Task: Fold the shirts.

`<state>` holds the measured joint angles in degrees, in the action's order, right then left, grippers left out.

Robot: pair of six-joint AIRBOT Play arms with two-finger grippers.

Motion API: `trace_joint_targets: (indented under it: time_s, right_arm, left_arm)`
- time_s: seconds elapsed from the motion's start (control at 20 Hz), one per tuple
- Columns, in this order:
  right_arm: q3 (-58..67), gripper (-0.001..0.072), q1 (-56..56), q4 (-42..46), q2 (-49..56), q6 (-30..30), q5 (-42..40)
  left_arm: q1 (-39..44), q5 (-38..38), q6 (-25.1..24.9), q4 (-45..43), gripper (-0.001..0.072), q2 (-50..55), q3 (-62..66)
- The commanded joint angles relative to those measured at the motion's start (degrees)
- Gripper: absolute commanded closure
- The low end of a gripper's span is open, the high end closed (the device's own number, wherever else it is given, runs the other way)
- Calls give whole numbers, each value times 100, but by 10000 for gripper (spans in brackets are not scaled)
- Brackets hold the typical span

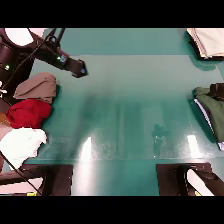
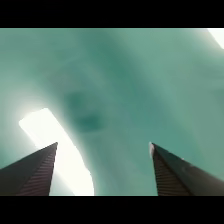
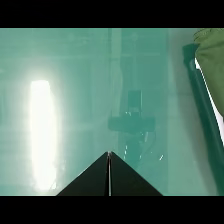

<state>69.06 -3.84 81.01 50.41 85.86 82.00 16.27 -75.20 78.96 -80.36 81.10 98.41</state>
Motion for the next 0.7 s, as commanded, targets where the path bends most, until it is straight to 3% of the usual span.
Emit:
trace_joint_targets:
  time_s: [0.0, 0.1, 0.3, 0.65]
  right_arm:
    - [4, 692, 4, -2, -4, 0, 31]
    - [4, 692, 4, -7, -4, 4, 74]
    - [-4, 692, 4, -48, -4, 42, 87]
    - [-269, 692, 4, -46, -13, 286, 219]
  left_arm:
    - [-531, 608, 1005, -2345, 33, 4, -258]
    - [-1121, 1091, 1279, -2299, 32, 68, -728]
    - [-1886, 1845, 1252, -2286, 32, 610, -1526]
    - [-2339, 2527, 1255, -2245, 38, 1467, -1580]
